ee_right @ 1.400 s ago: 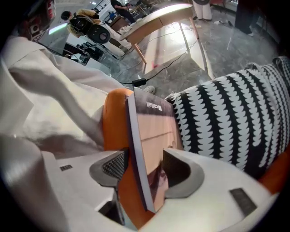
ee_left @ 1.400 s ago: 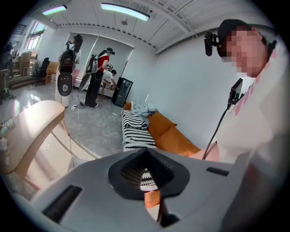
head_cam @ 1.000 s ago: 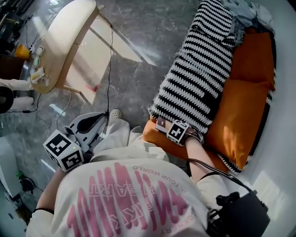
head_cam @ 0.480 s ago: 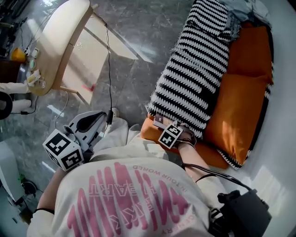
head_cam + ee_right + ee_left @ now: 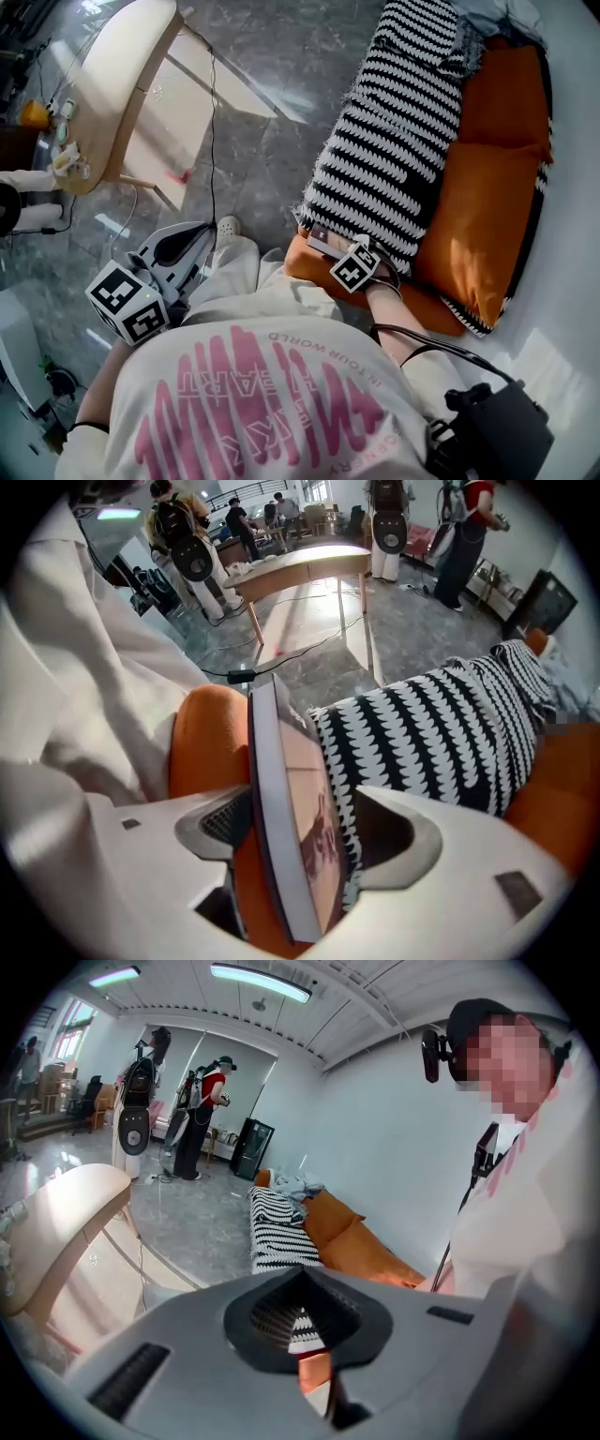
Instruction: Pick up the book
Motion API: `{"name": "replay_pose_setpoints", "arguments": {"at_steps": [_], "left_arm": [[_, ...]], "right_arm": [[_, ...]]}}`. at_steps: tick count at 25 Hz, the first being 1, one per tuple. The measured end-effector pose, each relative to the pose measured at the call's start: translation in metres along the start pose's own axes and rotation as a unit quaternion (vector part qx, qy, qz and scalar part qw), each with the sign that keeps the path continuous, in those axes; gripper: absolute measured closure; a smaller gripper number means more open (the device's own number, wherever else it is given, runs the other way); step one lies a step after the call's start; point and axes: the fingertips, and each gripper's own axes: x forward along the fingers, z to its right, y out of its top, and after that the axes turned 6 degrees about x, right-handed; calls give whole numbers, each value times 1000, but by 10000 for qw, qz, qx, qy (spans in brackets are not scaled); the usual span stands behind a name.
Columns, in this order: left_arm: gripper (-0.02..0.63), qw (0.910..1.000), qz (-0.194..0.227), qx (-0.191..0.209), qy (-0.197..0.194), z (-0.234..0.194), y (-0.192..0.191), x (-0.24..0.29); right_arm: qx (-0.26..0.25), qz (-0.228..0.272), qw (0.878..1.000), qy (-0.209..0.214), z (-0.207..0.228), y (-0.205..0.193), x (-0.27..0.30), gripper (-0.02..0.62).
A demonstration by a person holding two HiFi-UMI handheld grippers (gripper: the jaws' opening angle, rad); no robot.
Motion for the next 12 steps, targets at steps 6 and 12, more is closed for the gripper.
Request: {"name": "replay_pose_setpoints", "arguments": {"at_steps": [6,12], "left_arm": [[600,10000,6,-11,56,-2,-7,1],[600,9999,69,-45,101,-1,-9,-4]], "right_arm": [[-922,-237,9955,-46,1,10,7,391],[-648,-33,9977,-171,11,11,-7,437]]}}
